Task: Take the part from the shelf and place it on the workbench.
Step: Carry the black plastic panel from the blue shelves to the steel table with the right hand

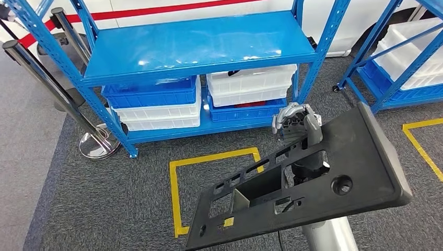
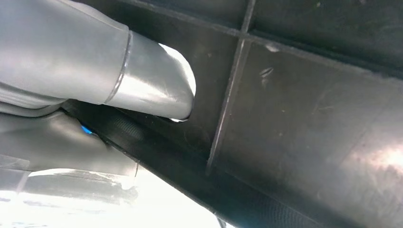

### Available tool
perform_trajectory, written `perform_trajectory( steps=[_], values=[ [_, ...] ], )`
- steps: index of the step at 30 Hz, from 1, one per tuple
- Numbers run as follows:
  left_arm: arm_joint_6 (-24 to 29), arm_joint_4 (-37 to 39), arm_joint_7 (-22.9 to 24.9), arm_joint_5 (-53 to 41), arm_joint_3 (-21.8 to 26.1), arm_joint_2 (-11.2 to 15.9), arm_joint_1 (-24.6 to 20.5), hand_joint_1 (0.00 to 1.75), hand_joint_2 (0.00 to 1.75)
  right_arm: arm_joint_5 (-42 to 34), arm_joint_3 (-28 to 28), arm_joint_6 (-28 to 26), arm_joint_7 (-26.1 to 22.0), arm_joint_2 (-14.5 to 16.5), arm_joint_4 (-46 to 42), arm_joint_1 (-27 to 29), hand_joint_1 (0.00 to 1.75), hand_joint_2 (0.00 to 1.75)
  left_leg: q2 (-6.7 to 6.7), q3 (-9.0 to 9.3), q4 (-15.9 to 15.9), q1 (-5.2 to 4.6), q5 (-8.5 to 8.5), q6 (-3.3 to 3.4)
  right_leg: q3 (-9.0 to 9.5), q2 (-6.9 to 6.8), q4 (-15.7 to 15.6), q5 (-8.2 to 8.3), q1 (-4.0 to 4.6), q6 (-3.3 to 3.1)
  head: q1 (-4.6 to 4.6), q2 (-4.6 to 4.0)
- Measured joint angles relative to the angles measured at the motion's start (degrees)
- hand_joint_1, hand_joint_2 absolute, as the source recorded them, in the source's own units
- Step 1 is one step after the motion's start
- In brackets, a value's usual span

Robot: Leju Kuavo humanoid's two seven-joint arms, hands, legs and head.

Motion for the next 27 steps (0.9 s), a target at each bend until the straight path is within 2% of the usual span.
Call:
perform_trajectory(
  steps=[2, 3, 4, 6, 7, 8, 9, 11, 12, 13, 14, 16, 17, 18, 19, 21, 22, 23, 25, 26, 27],
  values=[
    [0.3, 0.0, 0.0, 0.0, 0.2, 0.2, 0.0, 0.00, 1.75, -0.1, 0.1, 0.1, -0.4, 0.2, 0.6, -0.2, 1.75, 0.00, -0.06, 5.28, -8.1, -0.06, 1.58, 0.35, -0.69, -0.01, 0.2, 0.60, 0.05, 0.47, 0.02, 0.00],
    [0.4, 0.0, 0.1, 0.0, 0.2, 0.3, 0.0, 0.00, 1.75, -0.1, 0.2, 0.1, -0.5, 0.3, 0.9, -0.3, 1.75, 0.00, -0.13, 6.89, -10.9, -0.18, 1.69, 0.63, -0.88, -0.02, 0.3, 0.93, 0.06, 0.81, 0.04, 0.00],
    [0.6, 0.0, 0.1, 0.1, 0.3, 0.3, 0.0, 0.00, 1.75, -0.2, 0.3, 0.1, -0.8, 0.3, 1.2, -0.4, 1.75, 0.00, -0.20, 7.54, -12.2, -0.34, 1.48, 0.90, -1.00, -0.05, 0.3, 1.29, 0.05, 1.18, 0.03, 0.00],
    [0.8, 0.0, 0.2, 0.1, 0.4, 0.5, 0.1, 0.00, 1.75, -0.5, 0.4, 0.3, -1.2, 0.4, 1.7, -0.5, 1.75, 0.00, -0.22, 7.25, -12.8, -0.35, 2.15, 1.62, -1.12, 0.00, 0.0, 1.89, -0.03, 1.97, 0.03, 0.00],
    [0.9, 0.0, 0.3, 0.1, 0.5, 0.5, 0.2, 0.00, 1.75, -0.7, 0.4, 0.4, -1.4, 0.4, 2.0, -0.6, 1.75, 0.00, -0.15, 7.02, -13.1, -0.23, 2.69, 2.00, -1.42, 0.13, 0.2, 1.53, -0.07, 2.29, 0.03, 0.00],
    [0.9, 0.0, 0.2, 0.1, 0.6, 0.6, 0.2, 0.00, 1.75, -0.8, 0.4, 0.7, -1.6, 0.4, 2.3, -0.7, 1.75, 0.00, -0.04, 6.63, -13.4, -0.09, 3.37, 2.47, -2.08, 0.27, 1.4, 0.17, -0.09, 2.56, 0.08, 0.00],
    [0.9, 0.0, 0.2, 0.1, 0.7, 0.6, 0.2, 0.00, 1.75, -0.9, 0.4, 0.9, -1.9, 0.4, 2.6, -0.7, 1.75, 0.00, 0.07, 6.18, -13.7, 0.04, 4.01, 2.82, -3.07, 0.40, 3.7, -2.00, -0.13, 2.76, 0.10, 0.00],
    [0.9, 0.0, 0.0, 0.1, 0.7, 0.7, 0.2, 0.00, 1.75, -1.0, 0.4, 1.3, -2.1, 0.4, 3.1, -0.8, 1.75, 0.00, 0.17, 4.89, -13.6, -0.10, 4.97, 3.21, -5.51, 0.46, 10.9, -6.87, -0.16, 3.09, 0.15, 0.00],
    [0.9, 0.0, 0.0, 0.1, 0.7, 0.7, 0.2, 0.00, 1.75, -0.9, 0.4, 1.4, -2.1, 0.4, 3.3, -0.7, 1.75, 0.00, 0.19, 4.25, -13.4, -0.16, 5.31, 3.22, -6.19, 0.46, 13.9, -8.04, -0.16, 3.21, 0.14, 0.00],
    [0.9, 0.0, -0.1, 0.1, 0.7, 0.6, 0.2, 0.00, 1.75, -0.6, 0.4, 1.5, -2.1, 0.4, 3.5, -0.7, 1.75, 0.00, 0.20, 3.62, -13.2, -0.22, 5.62, 3.19, -6.14, 0.46, 15.4, -8.10, -0.16, 3.27, 0.14, 0.00],
    [0.7, 0.0, -0.1, 0.0, 0.7, 0.6, 0.2, 0.00, 1.75, -0.4, 0.4, 1.6, -1.9, 0.4, 3.5, -0.7, 1.75, 0.00, 0.21, 3.02, -12.9, -0.25, 5.85, 3.13, -5.05, 0.46, 14.8, -7.14, -0.15, 3.24, 0.14, 0.00],
    [0.3, 0.0, -0.3, -0.2, 0.7, 0.4, 0.2, 0.00, 1.75, 0.1, 0.4, 1.2, -1.0, 0.4, 3.0, -0.8, 1.75, 0.00, 0.18, 2.01, -12.2, -0.27, 6.13, 2.91, -0.16, 0.46, 8.2, -4.56, -0.12, 2.91, 0.14, 0.00],
    [0.0, 0.0, -0.4, -0.4, 0.7, 0.2, 0.1, 0.00, 1.75, 0.2, 0.4, 1.0, -0.5, 0.4, 2.4, -0.8, 1.75, 0.00, 0.16, 1.56, -11.8, -0.34, 6.25, 2.72, 2.31, 0.49, 4.4, -3.95, 0.02, 2.63, 0.13, 0.00],
    [-0.3, 0.0, -0.6, -0.7, 0.7, 0.1, 0.1, 0.00, 1.75, 0.3, 0.4, 0.7, 0.1, 0.4, 1.7, -0.7, 1.75, 0.00, 0.14, 1.26, -11.5, -0.41, 6.44, 2.45, 3.91, 0.53, 1.6, -3.73, 0.18, 2.29, 0.11, 0.00],
    [-0.5, 0.0, -0.8, -1.1, 0.6, 0.0, 0.0, 0.00, 1.75, 0.3, 0.4, 0.4, 0.6, 0.4, 0.9, -0.6, 1.75, 0.00, 0.13, 1.01, -11.4, -0.45, 6.67, 2.13, 4.56, 0.58, 0.2, -3.89, 0.36, 1.98, 0.12, 0.00],
    [-0.9, 0.0, -1.3, -1.7, 0.4, -0.1, -0.1, 0.00, 1.75, 0.3, 0.4, 0.0, 1.3, 0.3, -0.6, -0.2, 1.75, 0.00, 0.10, 0.72, -11.4, -0.51, 7.20, 1.40, 4.29, 0.60, -0.2, -3.44, 0.40, 1.27, 0.11, 0.00],
    [-1.1, 0.0, -1.7, -1.9, 0.3, -0.1, -0.1, 0.00, 1.75, 0.3, 0.4, -0.1, 1.7, 0.3, -1.2, 0.1, 1.75, 0.00, 0.06, 0.45, -11.2, -0.48, 6.86, 1.08, 4.12, 0.53, -0.4, -3.07, 0.27, 0.86, 0.09, 0.00],
    [-1.3, 0.0, -2.1, -2.1, 0.2, -0.1, -0.1, 0.00, 1.75, 0.3, 0.4, -0.2, 1.9, 0.3, -1.8, 0.3, 1.75, 0.00, 0.02, 0.02, -10.2, -0.46, 5.78, 0.78, 3.85, 0.45, -0.6, -2.64, 0.11, 0.37, 0.03, 0.00],
    [-1.5, 0.0, -2.6, -2.4, -0.1, -0.1, -0.2, 0.00, 1.75, 0.3, 0.3, -0.3, 2.1, 0.3, -2.7, 0.6, 1.75, 0.00, -0.04, -1.76, -5.0, -0.27, 1.37, 0.29, 3.09, 0.29, -0.8, -1.80, -0.02, -0.29, -0.09, 0.00],
    [-1.5, 0.0, -2.7, -2.4, -0.2, 0.0, -0.3, 0.00, 1.75, 0.2, 0.3, -0.3, 2.1, 0.3, -2.9, 0.7, 1.75, 0.00, -0.04, -2.87, -1.2, -0.19, -0.97, 0.10, 2.58, 0.25, -0.7, -1.47, 0.02, -0.45, -0.14, 0.00],
    [-1.4, 0.0, -2.7, -2.4, -0.3, 0.0, -0.4, 0.00, 1.75, 0.1, 0.3, -0.3, 2.1, 0.3, -3.0, 0.8, 1.75, 0.00, -0.04, -3.74, 2.1, -0.11, -2.56, -0.06, 2.02, 0.24, -0.6, -1.15, 0.05, -0.48, -0.15, 0.00]
  ],
)
